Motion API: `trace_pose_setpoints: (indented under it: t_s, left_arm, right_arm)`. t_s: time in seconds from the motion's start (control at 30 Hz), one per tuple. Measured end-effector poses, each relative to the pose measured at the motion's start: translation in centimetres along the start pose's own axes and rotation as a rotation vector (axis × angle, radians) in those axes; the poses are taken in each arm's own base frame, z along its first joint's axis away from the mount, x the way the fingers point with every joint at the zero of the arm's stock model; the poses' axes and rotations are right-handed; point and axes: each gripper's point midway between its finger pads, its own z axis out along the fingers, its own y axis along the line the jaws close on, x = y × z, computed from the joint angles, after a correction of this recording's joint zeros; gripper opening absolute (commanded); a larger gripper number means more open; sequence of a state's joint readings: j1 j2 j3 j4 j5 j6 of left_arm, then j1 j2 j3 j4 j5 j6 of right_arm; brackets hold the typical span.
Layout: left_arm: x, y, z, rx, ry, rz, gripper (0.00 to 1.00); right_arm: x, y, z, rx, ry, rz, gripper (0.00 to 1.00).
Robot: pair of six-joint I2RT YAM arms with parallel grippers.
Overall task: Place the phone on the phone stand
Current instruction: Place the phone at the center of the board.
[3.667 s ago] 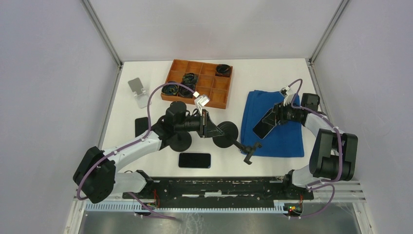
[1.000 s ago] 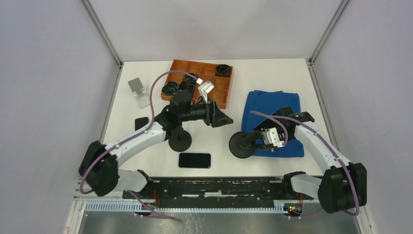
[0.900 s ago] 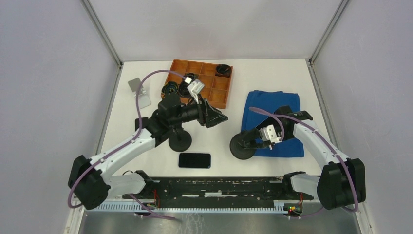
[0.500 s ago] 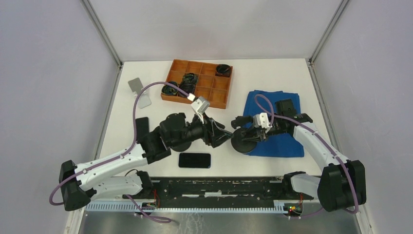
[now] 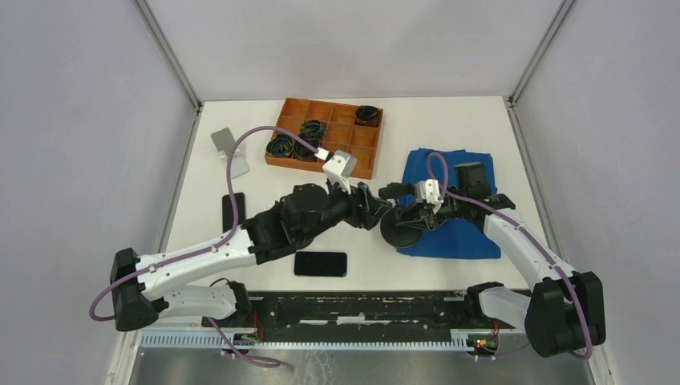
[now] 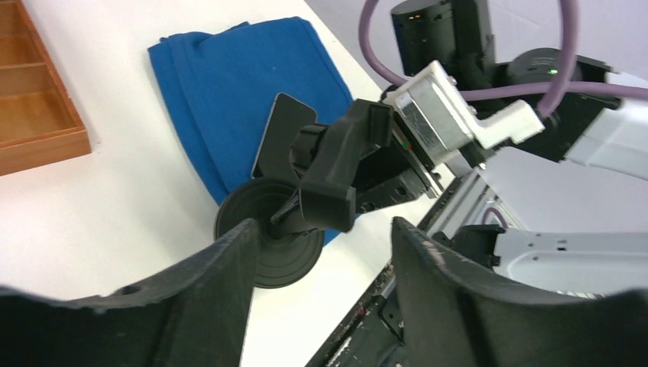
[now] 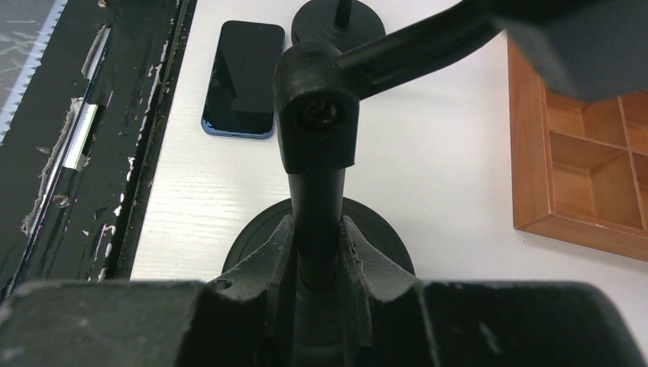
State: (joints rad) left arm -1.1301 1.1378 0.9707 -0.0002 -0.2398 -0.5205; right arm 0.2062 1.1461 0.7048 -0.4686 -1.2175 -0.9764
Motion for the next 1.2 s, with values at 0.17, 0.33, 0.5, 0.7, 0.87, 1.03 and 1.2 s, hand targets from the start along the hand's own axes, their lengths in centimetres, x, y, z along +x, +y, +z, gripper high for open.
trace_pose_setpoints:
  t_s: [0.17, 0.33, 0.5, 0.7, 0.87, 1.03, 1.2]
  left_arm:
    - [-0.1, 0.8, 1.4, -0.069, 0.001, 0.010, 0.59]
    - [-0.3, 1.2, 2.3, -0.108, -0.003, 0.019, 0.43]
    - [-0.5, 0.9, 2.5, -0.108, -0.004, 0.028, 0.14]
    - [-0.5, 0.9, 2.5, -0.108, 0.000, 0.037, 0.02]
    - [-0.4, 0.9, 2.6, -0.099, 0.005, 0.066, 0.02]
    - [-0.3, 0.9, 2.7, -0.074, -0.002, 0.146, 0.02]
    - [0.0, 1.8, 2.9, -0.075, -0.022, 0.223, 0.02]
  right_arm:
    - [0.0, 0.0, 0.1, 0.001, 0.004, 0.004, 0.04]
    - [0.0, 0.0, 0.2, -0.001, 0.008, 0.001, 0.05]
    - [0.2, -0.1, 0.2, 0.004, 0.019, 0.007, 0.05]
    - [0.3, -0.2, 0.4, 0.001, 0.021, -0.001, 0.06]
    - [0.6, -0.4, 0.6, 0.005, 0.018, 0.004, 0.06]
    - [0.8, -0.5, 1.0, 0.016, 0.003, 0.035, 0.05]
    - [1.6, -1.0, 1.6, 0.035, -0.012, 0.109, 0.05]
